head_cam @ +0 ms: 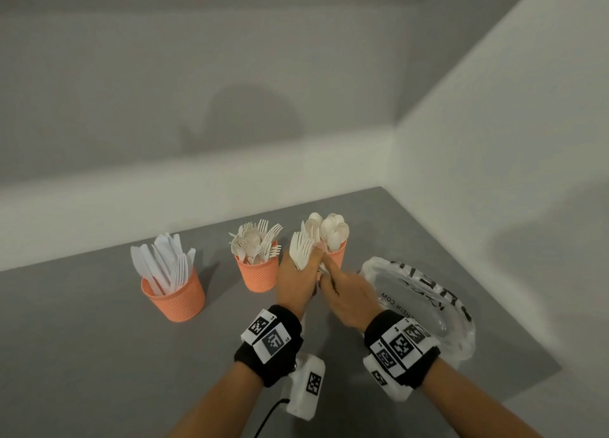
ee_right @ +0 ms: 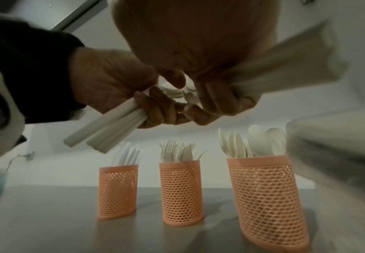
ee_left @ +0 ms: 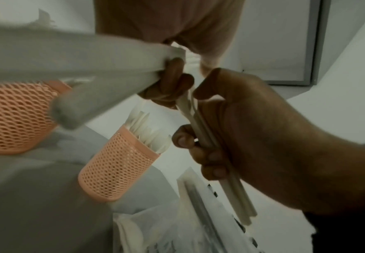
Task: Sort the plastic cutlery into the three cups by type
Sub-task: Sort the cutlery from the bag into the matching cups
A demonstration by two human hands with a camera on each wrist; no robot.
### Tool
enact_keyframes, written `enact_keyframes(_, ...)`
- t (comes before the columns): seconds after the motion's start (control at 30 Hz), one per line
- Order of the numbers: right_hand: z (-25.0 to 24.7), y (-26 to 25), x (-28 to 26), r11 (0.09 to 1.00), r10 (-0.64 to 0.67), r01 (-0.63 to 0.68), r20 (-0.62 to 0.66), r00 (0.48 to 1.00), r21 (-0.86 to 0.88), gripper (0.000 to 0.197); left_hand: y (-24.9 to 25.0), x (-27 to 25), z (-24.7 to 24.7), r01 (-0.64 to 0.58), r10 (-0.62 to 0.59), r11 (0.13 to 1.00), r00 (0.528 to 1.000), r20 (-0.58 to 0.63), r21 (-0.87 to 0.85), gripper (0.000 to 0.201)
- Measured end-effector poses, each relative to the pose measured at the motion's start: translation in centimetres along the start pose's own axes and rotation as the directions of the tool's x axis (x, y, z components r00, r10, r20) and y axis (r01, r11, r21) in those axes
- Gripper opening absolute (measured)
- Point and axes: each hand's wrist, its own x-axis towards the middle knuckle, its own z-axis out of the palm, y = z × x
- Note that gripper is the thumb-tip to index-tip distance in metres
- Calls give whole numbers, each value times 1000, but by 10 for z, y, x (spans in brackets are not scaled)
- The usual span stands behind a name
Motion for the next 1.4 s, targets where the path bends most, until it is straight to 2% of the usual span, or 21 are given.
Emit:
enact_keyframes(0.07,-1,1,2,985,36,-40,27,999,168,36,-5,2,-2,-59,63,995,997,-51,82,19)
enact_keyframes(0.17,-9,-5,11,870,106,-151,120,987,469,23,-3,2,-3,-121,129,984,990,-52,131,23)
enact_keyframes(0.23,-19,-10,17,847,93,-164,163,982,505,21,6,0,-1,-156,156,984,988,7,83,23)
enact_keyframes(0.33,-35,-10,31,834,98,-178,178,979,522,21,16,3,-5,-48,54,997,994,91,-62,11)
enact_keyframes(0.43,-55,1,46,807,174,-219,132,976,548,32,12,13,-22,108,-99,993,975,199,-39,30)
enact_keyframes(0.5,-69,7,55,734,221,-210,65,973,646,29,7,18,-34,121,-120,993,970,210,8,35)
enact_keyframes(0.57,-82,10,65,672,236,-160,-4,972,723,20,9,26,-48,95,-90,995,986,138,-29,34)
enact_keyframes(0.6,-88,9,71,662,236,-124,-48,971,739,22,14,32,-56,69,-64,995,996,67,-72,35)
enact_keyframes(0.67,-95,8,83,671,222,-41,-147,964,740,30,29,50,-71,-3,-10,992,995,-103,-124,40)
enact_keyframes(0.73,-100,6,94,686,199,26,-221,955,727,33,49,69,-85,-101,48,970,971,-234,-222,39)
enact_keyframes(0.83,-98,4,111,678,181,58,-243,953,732,34,72,94,-94,-250,147,919,935,-321,-306,34)
enact_keyframes(0.93,-87,4,124,682,191,47,-240,952,730,32,73,109,-90,-276,193,927,931,-309,-255,31)
enact_keyframes(1.1,-67,12,140,718,226,-16,-212,951,696,24,50,121,-76,-236,181,955,943,-279,-178,31)
enact_keyframes(1.23,-56,18,141,747,200,-38,-171,965,663,34,33,123,-68,-221,188,969,952,-241,-114,28)
enact_keyframes(1.3,-50,22,139,775,194,-62,-143,970,629,34,23,123,-66,-220,207,975,950,-232,-34,25)
enact_keyframes(1.4,-39,28,133,868,195,-134,-79,978,478,21,6,119,-66,-202,234,963,956,-179,178,22)
